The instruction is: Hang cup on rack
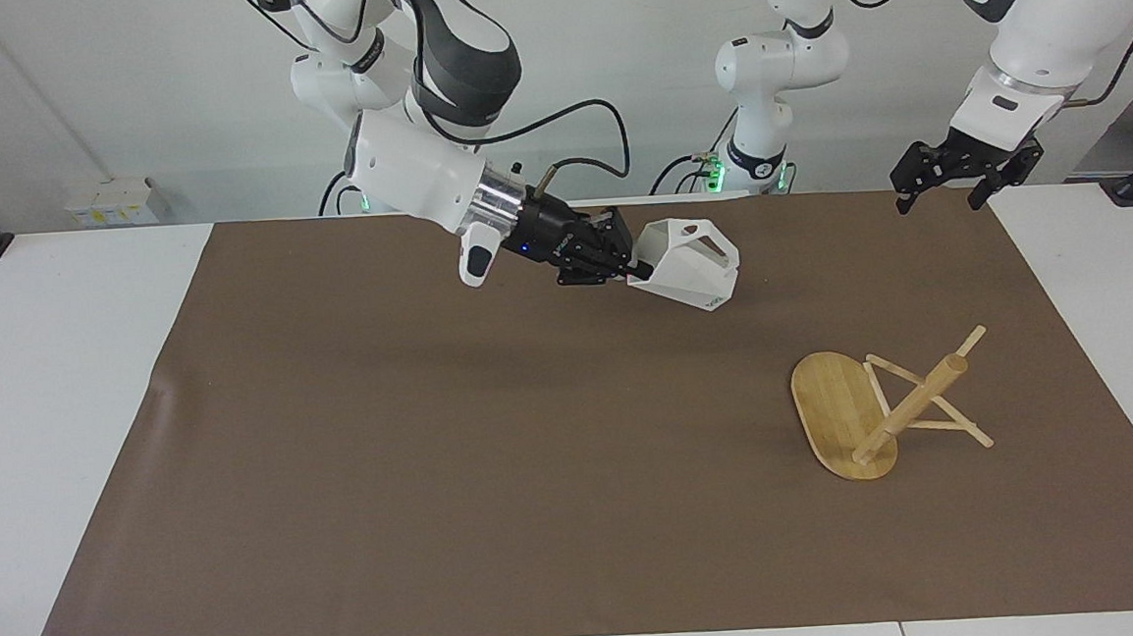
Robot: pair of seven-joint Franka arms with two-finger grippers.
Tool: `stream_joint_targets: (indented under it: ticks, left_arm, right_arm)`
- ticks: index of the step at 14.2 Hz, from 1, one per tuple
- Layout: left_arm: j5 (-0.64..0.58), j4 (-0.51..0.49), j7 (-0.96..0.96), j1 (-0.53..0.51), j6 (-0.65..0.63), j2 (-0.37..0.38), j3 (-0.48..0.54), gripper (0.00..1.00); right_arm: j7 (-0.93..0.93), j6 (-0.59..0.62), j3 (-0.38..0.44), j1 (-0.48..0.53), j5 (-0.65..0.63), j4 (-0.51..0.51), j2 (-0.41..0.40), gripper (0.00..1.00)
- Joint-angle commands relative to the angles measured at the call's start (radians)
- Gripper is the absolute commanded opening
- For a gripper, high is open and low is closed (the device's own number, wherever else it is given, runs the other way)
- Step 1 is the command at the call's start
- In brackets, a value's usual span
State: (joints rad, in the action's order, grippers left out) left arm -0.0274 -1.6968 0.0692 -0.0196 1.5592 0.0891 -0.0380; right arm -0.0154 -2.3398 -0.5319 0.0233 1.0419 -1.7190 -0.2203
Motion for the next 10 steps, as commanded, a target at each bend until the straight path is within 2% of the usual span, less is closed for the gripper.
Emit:
stream_joint_targets:
  ticks: [1,10]
  left_arm:
    - [-0.016,-0.015,0.001,-0.008,-0.007,0.015,-0.006,1.00]
    - [-0.016,-0.015,0.001,-0.008,-0.007,0.015,-0.006,1.00]
  right_arm:
    - [-0.044,0.025,-0.014,0.021,-0.028,-0.004,0.010,0.00]
    - [-0.064,0.024,-0.014,0.015,-0.028,-0.001,0.009,0.00]
